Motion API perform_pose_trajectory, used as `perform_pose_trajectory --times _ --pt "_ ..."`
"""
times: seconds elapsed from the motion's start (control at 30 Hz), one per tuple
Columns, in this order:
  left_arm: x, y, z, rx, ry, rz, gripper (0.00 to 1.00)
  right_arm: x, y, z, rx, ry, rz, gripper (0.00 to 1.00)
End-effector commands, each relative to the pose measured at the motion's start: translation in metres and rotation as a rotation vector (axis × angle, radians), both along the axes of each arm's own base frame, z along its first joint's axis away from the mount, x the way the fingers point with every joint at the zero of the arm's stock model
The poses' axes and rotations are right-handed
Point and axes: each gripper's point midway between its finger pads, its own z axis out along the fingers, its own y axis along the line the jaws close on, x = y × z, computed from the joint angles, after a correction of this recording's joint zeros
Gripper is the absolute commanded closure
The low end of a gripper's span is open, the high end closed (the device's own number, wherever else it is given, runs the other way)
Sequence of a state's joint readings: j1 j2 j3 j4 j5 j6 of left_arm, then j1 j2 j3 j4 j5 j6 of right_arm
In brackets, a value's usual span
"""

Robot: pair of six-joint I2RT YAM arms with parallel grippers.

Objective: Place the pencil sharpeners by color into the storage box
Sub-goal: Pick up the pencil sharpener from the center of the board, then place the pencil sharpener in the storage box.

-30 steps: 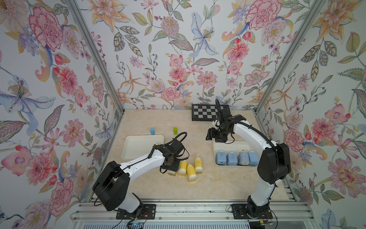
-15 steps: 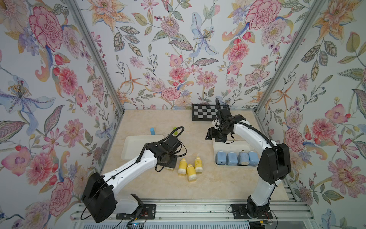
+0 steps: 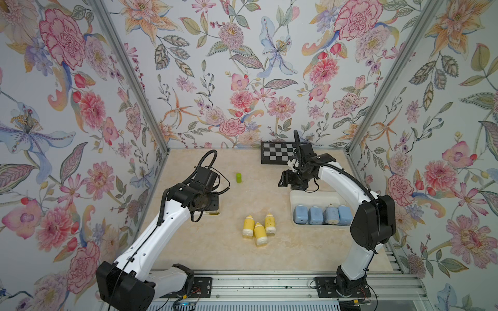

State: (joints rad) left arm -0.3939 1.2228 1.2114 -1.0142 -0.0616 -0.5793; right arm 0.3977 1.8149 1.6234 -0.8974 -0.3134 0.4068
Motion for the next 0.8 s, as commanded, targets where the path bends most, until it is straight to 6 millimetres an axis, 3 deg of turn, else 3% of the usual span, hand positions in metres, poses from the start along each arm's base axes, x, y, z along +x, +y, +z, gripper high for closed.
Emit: perform_pose_trajectory --times 0.0,0.37,0.77 --pt "0.009 0.022 0.017 0.052 -0.040 0.004 0.56 0.005 0.008 0.004 0.022 -0.008 0.027 0.31" --pt "0.048 0.062 0.007 0.079 -0.034 0.050 0.56 0.010 0.012 0.001 0.018 -0.016 0.051 0.30" --pt "0.056 0.094 -0.029 0.084 0.021 0.085 0.56 0.020 0.017 0.000 0.026 -0.017 0.057 0.30"
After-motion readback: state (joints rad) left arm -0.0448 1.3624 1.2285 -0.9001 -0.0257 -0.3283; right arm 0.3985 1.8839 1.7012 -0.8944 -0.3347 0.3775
